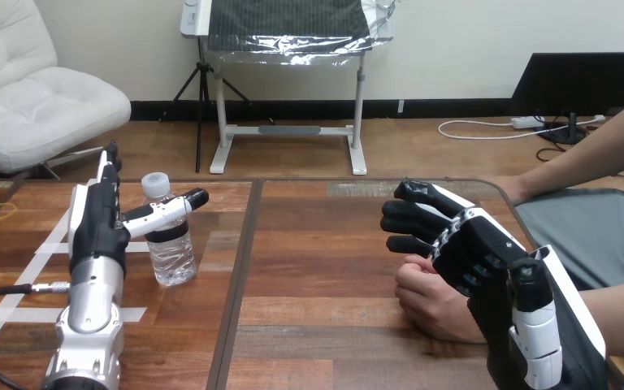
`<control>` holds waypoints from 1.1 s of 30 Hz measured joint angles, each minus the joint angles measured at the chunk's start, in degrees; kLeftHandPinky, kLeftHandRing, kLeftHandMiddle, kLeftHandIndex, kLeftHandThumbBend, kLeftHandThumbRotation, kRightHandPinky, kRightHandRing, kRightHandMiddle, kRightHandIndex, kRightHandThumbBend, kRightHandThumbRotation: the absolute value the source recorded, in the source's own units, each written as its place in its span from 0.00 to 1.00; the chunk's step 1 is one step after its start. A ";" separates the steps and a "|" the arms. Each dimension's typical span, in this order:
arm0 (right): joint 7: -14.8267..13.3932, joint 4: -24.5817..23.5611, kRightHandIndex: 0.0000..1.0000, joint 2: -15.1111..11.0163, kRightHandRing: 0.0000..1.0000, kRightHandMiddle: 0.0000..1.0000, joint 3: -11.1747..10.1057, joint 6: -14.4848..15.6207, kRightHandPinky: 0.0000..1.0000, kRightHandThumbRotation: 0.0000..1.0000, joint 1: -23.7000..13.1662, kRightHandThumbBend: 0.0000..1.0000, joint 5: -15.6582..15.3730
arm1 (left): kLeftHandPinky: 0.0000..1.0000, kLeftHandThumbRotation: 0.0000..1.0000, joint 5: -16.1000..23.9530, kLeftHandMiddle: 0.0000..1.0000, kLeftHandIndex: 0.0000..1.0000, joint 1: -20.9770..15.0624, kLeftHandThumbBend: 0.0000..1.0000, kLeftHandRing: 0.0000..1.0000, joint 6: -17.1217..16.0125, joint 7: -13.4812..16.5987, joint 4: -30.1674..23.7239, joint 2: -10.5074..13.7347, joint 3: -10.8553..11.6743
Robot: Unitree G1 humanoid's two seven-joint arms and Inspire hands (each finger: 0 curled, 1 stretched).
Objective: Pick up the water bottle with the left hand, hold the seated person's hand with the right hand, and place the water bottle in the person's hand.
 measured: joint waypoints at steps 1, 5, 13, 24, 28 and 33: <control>0.01 0.00 0.82 0.00 0.81 0.81 0.00 0.03 0.77 1.00 -0.04 0.73 0.00 | 1.00 0.18 0.00 1.00 1.00 -0.15 1.00 1.00 0.05 0.02 0.23 0.00 0.00; 0.04 0.00 0.82 0.00 0.81 0.81 -0.01 0.11 0.77 1.00 -0.08 0.73 0.00 | 1.00 0.18 0.01 1.00 1.00 -0.70 1.00 1.00 0.12 0.19 1.24 0.00 -0.05; 0.07 0.00 0.82 0.00 0.80 0.80 -0.01 0.26 0.77 1.00 -0.09 0.75 0.00 | 1.00 0.19 0.00 1.00 1.00 -1.41 1.00 1.00 0.19 0.37 2.76 0.00 -0.07; 0.07 0.00 0.81 0.00 0.80 0.80 -0.03 0.37 0.77 1.00 -0.09 0.75 -0.03 | 1.00 0.18 -0.08 1.00 1.00 -2.05 1.00 1.00 0.96 0.48 4.15 0.00 -0.18; 0.07 0.00 0.81 0.00 0.80 0.80 -0.04 0.37 0.77 1.00 -0.09 0.75 -0.03 | 1.00 0.18 -0.07 1.00 1.00 -2.41 1.00 1.00 0.97 0.48 4.96 0.00 -0.21; 0.07 0.00 0.81 0.00 0.80 0.80 -0.06 0.38 0.77 1.00 -0.09 0.75 -0.02 | 0.99 0.19 -0.06 1.00 1.00 -2.81 1.00 1.00 1.04 0.57 5.64 -0.01 -0.38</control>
